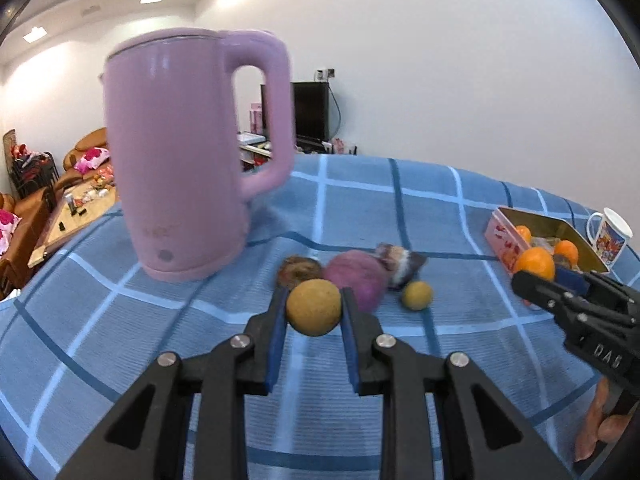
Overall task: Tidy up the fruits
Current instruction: 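Carry the orange and round brown fruit over the pink tin with both tools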
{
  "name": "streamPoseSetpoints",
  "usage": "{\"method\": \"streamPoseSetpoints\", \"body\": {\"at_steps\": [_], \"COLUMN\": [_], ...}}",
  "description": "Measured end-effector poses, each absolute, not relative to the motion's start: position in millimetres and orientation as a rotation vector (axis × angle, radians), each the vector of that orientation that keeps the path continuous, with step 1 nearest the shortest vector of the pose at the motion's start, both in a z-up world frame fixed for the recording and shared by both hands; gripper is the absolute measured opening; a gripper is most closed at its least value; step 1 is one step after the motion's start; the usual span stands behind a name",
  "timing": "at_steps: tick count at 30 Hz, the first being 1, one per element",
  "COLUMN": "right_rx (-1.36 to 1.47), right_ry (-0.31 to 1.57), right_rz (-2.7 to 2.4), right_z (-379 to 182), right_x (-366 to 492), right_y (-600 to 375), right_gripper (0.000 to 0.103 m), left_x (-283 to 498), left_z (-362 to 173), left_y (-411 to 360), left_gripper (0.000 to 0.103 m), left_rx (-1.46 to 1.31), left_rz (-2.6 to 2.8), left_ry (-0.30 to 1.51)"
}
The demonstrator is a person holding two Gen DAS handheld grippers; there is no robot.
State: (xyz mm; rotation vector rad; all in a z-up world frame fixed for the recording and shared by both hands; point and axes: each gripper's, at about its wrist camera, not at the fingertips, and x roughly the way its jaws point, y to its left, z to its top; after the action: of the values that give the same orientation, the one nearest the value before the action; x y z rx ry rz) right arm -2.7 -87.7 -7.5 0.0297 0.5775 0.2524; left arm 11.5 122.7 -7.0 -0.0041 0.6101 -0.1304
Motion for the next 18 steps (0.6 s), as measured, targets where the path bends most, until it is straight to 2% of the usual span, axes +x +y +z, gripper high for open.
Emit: {"method": "streamPoseSetpoints", "body": {"at_steps": [18], "right_rx": [0.072], "right_ry": [0.549], "right_rz": [0.251], "right_z": [-2], "right_x": [-12], "right_y": [-132], "right_gripper": [0.043], "left_x": [6], "left_z": [0], "left_y": [41], "left_gripper": [0.027], "left_rx": [0.041], "left_rz": [-0.211], "left_ry": [0.618]}}
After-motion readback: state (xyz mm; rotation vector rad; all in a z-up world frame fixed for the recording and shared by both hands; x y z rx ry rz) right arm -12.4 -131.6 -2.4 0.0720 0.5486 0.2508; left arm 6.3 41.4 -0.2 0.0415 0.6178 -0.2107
